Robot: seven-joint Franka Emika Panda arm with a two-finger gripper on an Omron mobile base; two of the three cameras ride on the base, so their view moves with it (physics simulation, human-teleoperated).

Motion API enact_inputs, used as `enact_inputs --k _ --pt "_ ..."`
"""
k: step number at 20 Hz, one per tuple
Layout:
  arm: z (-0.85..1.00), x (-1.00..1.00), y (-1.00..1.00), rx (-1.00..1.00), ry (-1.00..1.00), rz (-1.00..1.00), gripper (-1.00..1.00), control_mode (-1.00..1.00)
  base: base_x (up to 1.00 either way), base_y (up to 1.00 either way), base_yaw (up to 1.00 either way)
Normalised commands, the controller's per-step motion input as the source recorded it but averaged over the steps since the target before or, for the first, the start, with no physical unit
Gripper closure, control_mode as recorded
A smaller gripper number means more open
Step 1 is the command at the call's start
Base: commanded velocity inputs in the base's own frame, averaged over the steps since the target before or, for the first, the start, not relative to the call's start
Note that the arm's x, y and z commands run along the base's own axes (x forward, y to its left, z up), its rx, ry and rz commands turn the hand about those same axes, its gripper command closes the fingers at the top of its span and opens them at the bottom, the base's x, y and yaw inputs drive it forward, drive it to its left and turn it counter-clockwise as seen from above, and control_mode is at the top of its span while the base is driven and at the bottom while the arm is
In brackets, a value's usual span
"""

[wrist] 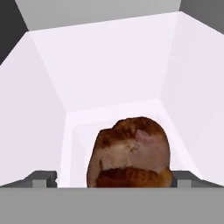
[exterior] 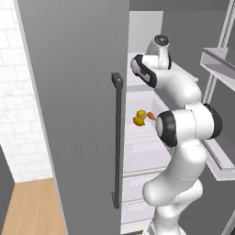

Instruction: Place one lemon and one chicken drumstick in each tupperware on the nearby counter, to pack two identical lunches.

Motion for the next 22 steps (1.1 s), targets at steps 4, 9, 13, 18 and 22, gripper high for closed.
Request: enact_inputs --k 4,9,13,18,22 --pt "-0.36 0.15 -0.03 0.0 0.0 0.0 1.0 -1.0 0.0 0.0 0.0" --pt "-0.34 0.0 0.0 0.0 -0.01 0.0 1.0 -1.0 0.0 0.0 0.0" --pt "-0.04 0.0 0.0 0.0 0.0 0.0 1.0 -1.0 0.0 0.0 0.0" --pt "-0.08 -0.79 0.02 0.0 0.0 -0.05 1.0 -1.0 0.0 0.0 0.0" --pt "-0.15 -1.0 0.04 0.0 0.0 -0.01 1.0 -1.0 0.0 0.0 0.0"
